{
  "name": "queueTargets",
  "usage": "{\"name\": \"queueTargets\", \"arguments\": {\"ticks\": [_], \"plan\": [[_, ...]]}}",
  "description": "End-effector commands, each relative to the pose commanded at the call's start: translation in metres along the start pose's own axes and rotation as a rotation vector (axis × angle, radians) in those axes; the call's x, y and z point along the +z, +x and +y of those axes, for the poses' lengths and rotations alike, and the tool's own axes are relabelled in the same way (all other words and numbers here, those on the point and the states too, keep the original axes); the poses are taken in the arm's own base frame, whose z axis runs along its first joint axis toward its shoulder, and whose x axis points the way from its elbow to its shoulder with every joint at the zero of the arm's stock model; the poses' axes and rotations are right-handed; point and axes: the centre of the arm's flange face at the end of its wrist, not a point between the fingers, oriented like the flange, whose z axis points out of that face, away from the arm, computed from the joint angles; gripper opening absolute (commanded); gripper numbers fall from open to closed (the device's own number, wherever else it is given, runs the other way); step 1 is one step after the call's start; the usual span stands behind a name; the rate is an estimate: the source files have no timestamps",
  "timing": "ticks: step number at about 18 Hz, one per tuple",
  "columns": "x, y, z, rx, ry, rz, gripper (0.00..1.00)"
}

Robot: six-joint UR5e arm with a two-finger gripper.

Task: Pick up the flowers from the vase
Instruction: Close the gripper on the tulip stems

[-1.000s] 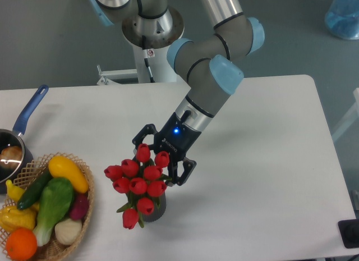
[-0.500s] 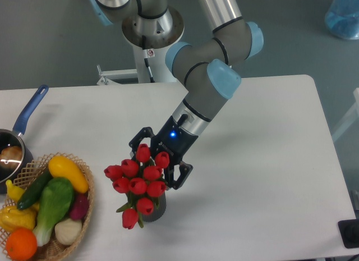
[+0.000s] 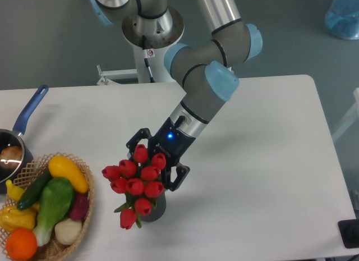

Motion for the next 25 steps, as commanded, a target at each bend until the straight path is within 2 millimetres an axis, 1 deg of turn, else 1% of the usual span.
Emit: {"name": "queueTargets", "arguments": {"ticks": [1,4,6,7,9,14,15,16,18,23,25], "plan": [[0.0002,-0.0002,-0.0006,0.0,0.007,0.004,0.9],[0.0026,-0.0012,0.0014,-0.003,0.012,0.01,0.8],[0.0019,-0.0016,0.0015,-0.006,0.015,0.011,0.71],[0.0019,-0.0016,0.0015,-0.006,0.015,0.011,0.69],[0.0019,-0.0016,0.0015,-0.004,0.015,0.011,0.63],[0.001,-0.0015,0.0018,-0.007,0.016,0.01,0.61],[0.0003,-0.0019,0.0018,-0.008,0.021,0.011,0.53],[0.0003,-0.0014,0.0008,-0.008,0.03,0.016,0.5],[-0.0004,-0.0015,0.0003,-0.008,0.04,0.019,0.37],[-0.0018,-0.0026,0.001,-0.012,0.042,0.018,0.36],[-0.0011,-0.002,0.0006,-0.012,0.041,0.019,0.32]]}}
